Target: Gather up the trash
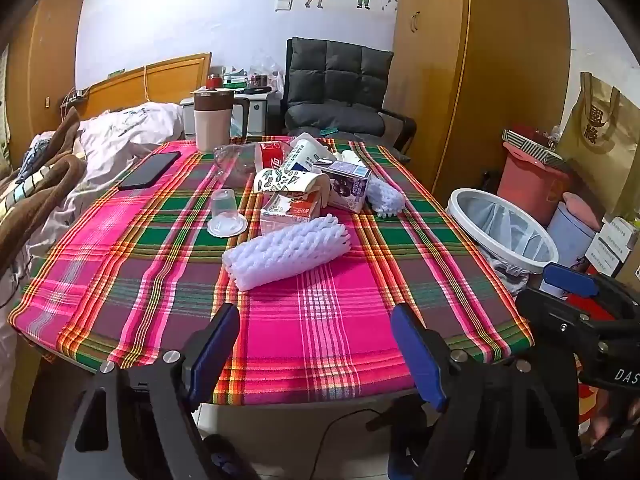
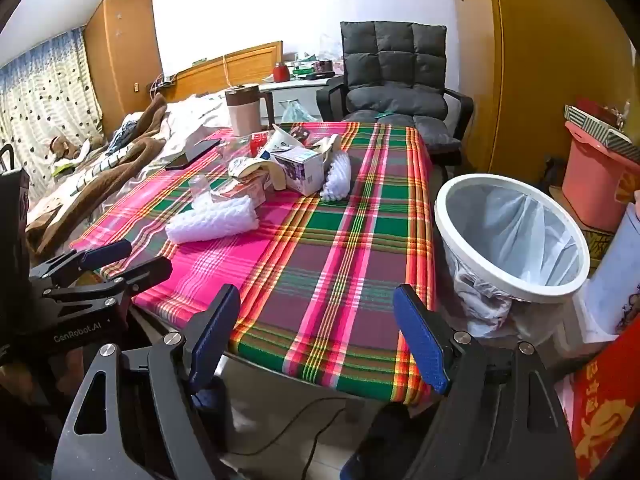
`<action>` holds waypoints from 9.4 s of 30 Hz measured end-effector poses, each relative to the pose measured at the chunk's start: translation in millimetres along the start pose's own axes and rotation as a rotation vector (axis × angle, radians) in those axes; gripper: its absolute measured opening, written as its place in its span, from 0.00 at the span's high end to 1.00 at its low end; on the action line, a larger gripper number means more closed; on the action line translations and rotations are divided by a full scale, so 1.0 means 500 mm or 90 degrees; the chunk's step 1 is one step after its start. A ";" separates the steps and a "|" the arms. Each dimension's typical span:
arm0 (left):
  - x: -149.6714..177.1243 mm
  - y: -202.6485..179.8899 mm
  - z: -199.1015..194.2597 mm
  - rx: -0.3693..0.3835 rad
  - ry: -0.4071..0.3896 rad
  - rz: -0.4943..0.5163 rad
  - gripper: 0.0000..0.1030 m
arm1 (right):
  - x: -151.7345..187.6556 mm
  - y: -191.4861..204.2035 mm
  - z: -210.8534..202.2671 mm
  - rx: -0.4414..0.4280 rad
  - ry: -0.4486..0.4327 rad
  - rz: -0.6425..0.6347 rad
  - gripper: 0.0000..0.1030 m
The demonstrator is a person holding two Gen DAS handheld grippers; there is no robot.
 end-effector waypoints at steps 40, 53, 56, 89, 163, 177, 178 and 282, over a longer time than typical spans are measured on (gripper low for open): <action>-0.005 0.004 -0.012 0.000 0.000 -0.009 0.25 | -0.003 0.005 0.000 0.005 -0.007 -0.011 0.23; -0.005 -0.002 -0.013 0.000 -0.002 -0.008 0.25 | -0.004 0.004 -0.004 0.007 -0.008 -0.011 0.23; -0.006 -0.002 -0.016 0.000 -0.003 -0.007 0.25 | -0.004 0.004 -0.004 0.006 -0.009 -0.011 0.23; -0.012 0.007 0.002 -0.003 0.000 0.001 0.25 | 0.001 0.010 0.006 0.000 -0.005 -0.006 0.23; -0.054 0.060 0.153 0.096 0.081 -0.007 0.74 | -0.191 -0.052 0.211 -0.110 0.029 -0.071 0.53; -0.060 -0.018 0.118 0.109 0.078 0.019 0.74 | -0.156 -0.090 0.124 -0.073 -0.002 -0.008 0.53; -0.060 -0.026 0.118 0.110 0.079 0.023 0.74 | -0.157 -0.097 0.121 -0.068 -0.006 -0.004 0.53; -0.075 -0.187 0.130 0.184 0.088 0.054 0.49 | -0.043 -0.149 0.020 0.008 -0.017 0.066 0.53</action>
Point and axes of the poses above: each gripper's, at about its wrist camera, not at the fingertips, and z roughly the way its jaws point, y to its left, x to its underside, the point moved 10 cm from there along z, roughly the way its jaws point, and after that the axes turned 9 degrees about -z, right-handed, at the moved point
